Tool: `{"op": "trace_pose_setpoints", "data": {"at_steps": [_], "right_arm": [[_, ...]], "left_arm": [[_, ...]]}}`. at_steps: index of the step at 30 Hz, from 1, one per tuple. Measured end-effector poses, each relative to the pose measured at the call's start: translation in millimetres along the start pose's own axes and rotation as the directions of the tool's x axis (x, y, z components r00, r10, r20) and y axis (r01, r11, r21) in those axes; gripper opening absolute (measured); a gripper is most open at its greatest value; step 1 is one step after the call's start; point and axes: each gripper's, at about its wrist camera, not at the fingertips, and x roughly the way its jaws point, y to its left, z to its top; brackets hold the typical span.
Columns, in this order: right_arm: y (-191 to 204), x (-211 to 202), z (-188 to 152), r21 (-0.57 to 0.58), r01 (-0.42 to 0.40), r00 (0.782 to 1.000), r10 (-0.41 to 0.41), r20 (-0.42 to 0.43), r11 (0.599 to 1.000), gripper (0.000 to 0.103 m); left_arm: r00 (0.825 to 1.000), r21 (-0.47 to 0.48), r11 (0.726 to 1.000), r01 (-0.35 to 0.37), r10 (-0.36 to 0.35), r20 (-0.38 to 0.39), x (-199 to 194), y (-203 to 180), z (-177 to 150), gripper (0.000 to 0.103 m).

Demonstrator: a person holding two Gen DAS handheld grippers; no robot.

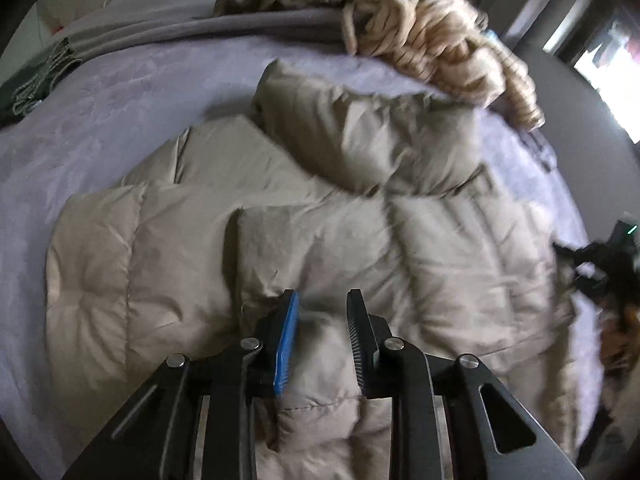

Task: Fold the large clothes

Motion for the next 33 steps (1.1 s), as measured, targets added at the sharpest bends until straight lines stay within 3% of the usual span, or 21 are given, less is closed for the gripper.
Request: {"op": "trace_pose_setpoints", "data": {"at_steps": [5, 11, 18, 21, 25, 29, 33], "right_arm": [[3, 21, 8, -0.124, 0.181, 0.983, -0.181, 0.015, 0.976, 0.013], [-3, 23, 1, -0.171, 0.216, 0.976, -0.212, 0.045, 0.961, 0.01], [24, -35, -44, -0.353, 0.355, 0.935, -0.322, 0.152, 0.865, 0.012], [20, -53, -67, -0.376, 0.369, 0.929, -0.333, 0.16, 0.85, 0.012], [11, -45, -80, -0.398, 0.378, 0.925, -0.361, 0.12, 0.836, 0.012], [2, -28, -78, -0.402, 0.38, 0.922, -0.377, 0.09, 0.833, 0.012], [0, -28, -75, -0.391, 0.381, 0.92, -0.387, 0.068, 0.838, 0.019]], "left_arm": [[1.0, 0.007, 1.0, -0.004, 0.004, -0.009, 24, 6, -7, 0.027], [0.999, 0.032, 0.999, -0.035, 0.034, 0.016, 21, -1, -12, 0.027], [0.998, -0.009, 0.999, -0.045, 0.045, 0.039, -18, 4, -24, 0.028], [0.998, -0.008, 0.998, -0.064, 0.064, 0.017, -18, 8, -35, 0.028], [0.997, -0.036, 0.997, -0.073, 0.073, -0.004, -4, 16, -45, 0.028], [0.996, -0.03, 0.995, -0.094, 0.093, -0.005, 2, 14, -46, 0.028], [0.993, -0.046, 0.992, -0.117, 0.117, -0.014, -8, 13, -46, 0.028]]}}
